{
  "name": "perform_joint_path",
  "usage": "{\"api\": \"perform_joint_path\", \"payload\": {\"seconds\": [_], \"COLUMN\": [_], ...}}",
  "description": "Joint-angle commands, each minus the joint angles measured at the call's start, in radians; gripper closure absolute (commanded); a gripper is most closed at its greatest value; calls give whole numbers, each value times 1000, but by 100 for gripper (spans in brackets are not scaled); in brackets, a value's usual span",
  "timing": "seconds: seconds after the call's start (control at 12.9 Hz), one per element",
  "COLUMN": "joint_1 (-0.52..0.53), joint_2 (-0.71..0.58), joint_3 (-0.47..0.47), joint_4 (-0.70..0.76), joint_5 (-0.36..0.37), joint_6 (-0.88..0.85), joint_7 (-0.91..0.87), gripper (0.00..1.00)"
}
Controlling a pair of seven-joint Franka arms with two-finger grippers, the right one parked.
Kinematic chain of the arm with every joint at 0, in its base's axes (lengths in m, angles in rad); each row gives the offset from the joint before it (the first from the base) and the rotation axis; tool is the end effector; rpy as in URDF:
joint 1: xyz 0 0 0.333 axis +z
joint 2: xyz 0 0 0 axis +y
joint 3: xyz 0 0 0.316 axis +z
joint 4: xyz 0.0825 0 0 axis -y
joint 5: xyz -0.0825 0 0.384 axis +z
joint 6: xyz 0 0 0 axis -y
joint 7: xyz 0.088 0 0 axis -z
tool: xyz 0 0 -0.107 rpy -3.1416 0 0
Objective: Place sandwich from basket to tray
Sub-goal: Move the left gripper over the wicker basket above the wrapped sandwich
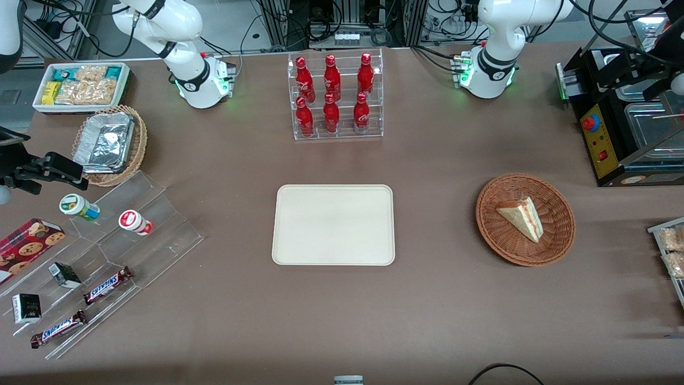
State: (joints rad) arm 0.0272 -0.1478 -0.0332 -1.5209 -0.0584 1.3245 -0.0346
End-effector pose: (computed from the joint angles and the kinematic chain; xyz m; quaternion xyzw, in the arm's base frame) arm 0.4780 -0.0118 0.7030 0.9993 0.0081 -0.0249 0.0255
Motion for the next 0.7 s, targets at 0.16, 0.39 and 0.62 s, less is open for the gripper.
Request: {"api": "perform_joint_path", "payload": {"seconds": [0.16, 0.39, 0.62], "joint_1": [5, 29, 95], "joint_2": [1, 65, 112], "joint_3": [9, 12, 12], "joint_4": [8, -13, -74], "joint_5": [23, 52, 51], "joint_6": [-25, -16, 83], "joint_7": [18, 7, -94], "gripper": [0, 0, 0]}}
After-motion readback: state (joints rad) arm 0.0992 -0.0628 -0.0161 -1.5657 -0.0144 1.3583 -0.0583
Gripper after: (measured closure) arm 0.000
